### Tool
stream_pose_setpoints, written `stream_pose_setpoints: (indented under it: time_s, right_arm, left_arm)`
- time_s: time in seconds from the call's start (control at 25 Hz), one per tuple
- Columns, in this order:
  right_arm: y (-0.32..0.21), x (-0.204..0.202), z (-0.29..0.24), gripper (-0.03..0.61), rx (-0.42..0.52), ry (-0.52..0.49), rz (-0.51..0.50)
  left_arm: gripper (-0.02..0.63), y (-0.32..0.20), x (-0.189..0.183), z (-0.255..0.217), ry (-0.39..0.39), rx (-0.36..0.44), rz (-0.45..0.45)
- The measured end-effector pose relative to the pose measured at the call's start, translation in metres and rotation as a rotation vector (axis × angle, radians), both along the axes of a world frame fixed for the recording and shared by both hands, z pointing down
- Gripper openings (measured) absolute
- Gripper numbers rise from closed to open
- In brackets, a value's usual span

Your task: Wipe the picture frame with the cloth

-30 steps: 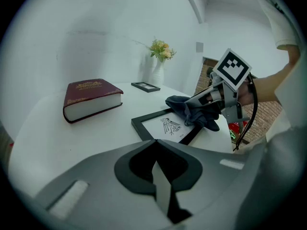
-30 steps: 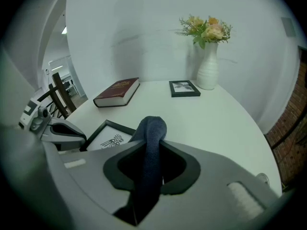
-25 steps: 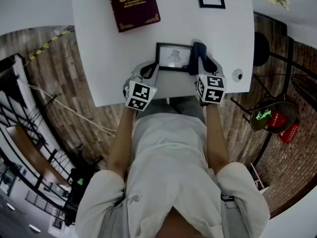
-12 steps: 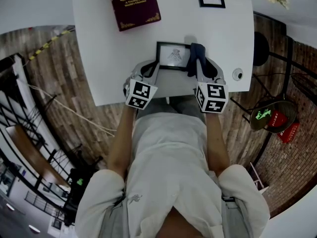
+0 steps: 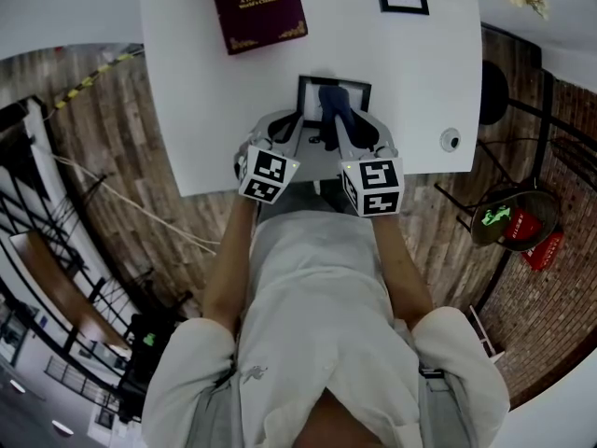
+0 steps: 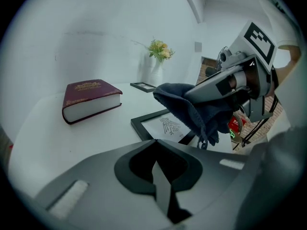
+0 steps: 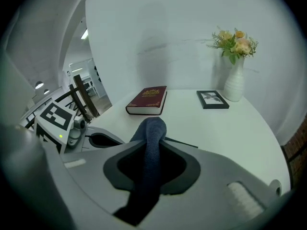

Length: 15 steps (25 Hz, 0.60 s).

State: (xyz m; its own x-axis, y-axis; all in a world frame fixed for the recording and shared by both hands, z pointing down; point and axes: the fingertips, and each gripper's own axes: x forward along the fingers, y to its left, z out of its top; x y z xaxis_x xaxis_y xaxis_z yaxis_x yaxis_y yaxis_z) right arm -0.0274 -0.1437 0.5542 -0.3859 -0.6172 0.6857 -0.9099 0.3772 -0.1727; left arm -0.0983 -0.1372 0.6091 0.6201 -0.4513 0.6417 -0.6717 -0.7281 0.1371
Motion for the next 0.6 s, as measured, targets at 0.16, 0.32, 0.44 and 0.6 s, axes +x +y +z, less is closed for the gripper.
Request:
stream_pose_setpoints:
  time_s: [0.16, 0.32, 0.44, 0.6]
  right_arm:
    - [0.001, -0.019, 0.011, 0.063, -0.033, -0.044, -0.022]
    - [0.002, -0.038, 0.023, 0.063, -0.059, -0.058, -0.055]
    - [0.003, -0.048, 0.035, 0.063, -0.087, -0.067, -0.062]
    - [0.006, -0.056, 0.049, 0.061, -0.11, -0.064, -0.055]
  left_arm:
    - [0.02, 0.0, 0.0, 0.0, 0.005, 0.0, -0.005]
    - [0.02, 0.0, 0.0, 0.0, 0.002, 0.002, -0.006]
    - [0.02, 0.0, 0.0, 0.0, -0.001, 0.002, -0.006]
    - [0.02, 0.0, 0.0, 0.0, 0.0, 0.002, -0.013]
